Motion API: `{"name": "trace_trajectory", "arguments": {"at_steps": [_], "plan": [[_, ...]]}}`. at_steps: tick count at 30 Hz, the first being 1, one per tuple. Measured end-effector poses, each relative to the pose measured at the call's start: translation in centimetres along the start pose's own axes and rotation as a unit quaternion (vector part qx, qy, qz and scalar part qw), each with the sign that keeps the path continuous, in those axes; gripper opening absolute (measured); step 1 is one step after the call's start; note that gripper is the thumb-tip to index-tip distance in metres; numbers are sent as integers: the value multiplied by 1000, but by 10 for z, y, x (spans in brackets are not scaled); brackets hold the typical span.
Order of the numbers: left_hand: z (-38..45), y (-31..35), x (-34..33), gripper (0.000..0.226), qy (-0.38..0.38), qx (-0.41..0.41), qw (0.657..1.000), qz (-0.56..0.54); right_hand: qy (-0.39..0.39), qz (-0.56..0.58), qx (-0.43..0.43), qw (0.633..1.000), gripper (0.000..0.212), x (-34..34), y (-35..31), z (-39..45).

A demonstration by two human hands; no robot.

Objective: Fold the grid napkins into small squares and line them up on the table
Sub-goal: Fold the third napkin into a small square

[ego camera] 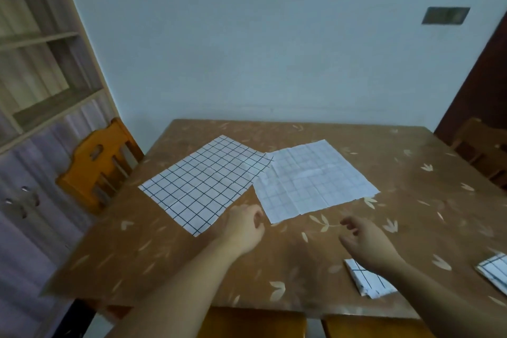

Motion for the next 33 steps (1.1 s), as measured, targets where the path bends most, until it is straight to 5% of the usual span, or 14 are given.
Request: {"name": "trace_trajectory", "arguments": {"at_steps": [9,15,20,25,33], "plan": [[109,-13,-74,52,-76,16,995,63,-57,-49,-41,996,62,-58,32,120],[150,-40,-158,59,-169,25,978,116,-107,-58,-5,993,55,-136,26,156],[160,-73,-203,78,-179,28,973,140,-45,-82,44,995,49,-170,13,164],[154,-77,-206,71,-77,-8,991,108,18,-87,49,995,51,-177,7,170],[145,-50,-188,11,72,-76,994,34,70,-33,1,997,18,-163,21,187]]}}
Point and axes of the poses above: each hand's wrist, its own z-axis towards the middle knuckle, its own x-axis out of the back of the hand, y = z × x, the point moved 10 cm from there along z, towards the middle knuckle, and after that the axes turned 7 degrees about -z, right-handed, at the moved point
